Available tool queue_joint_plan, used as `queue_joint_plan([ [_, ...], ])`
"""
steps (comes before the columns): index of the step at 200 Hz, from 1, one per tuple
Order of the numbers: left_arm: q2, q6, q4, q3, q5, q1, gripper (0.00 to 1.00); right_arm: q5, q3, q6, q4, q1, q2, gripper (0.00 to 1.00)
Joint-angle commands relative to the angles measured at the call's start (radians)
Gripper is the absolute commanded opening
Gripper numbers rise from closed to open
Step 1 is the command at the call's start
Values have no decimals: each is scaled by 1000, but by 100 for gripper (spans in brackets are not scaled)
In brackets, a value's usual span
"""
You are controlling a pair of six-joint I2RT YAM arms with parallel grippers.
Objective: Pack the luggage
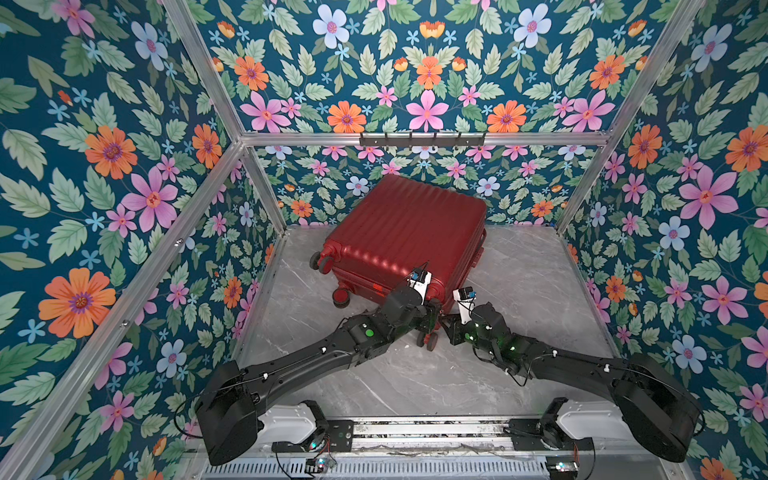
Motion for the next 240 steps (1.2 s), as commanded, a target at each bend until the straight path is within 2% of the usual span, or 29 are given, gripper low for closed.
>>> queue_joint_plan([
  [1,-6,14,151,6,-43,5,0,-51,-2,20,136,1,-12,27],
  [77,-12,8,153,0,-41,4,0,-167,-45,151,292,-52,62,22],
  [144,-16,3,156,-2,-41,4,0,-214,-73,279,476,-92,145,28],
  [201,-21,2,153,-2,-44,4,0,-222,-100,399,721,-122,247,22],
  [240,-26,3,150,-3,-49,5,0,-217,-124,419,777,-123,248,17],
])
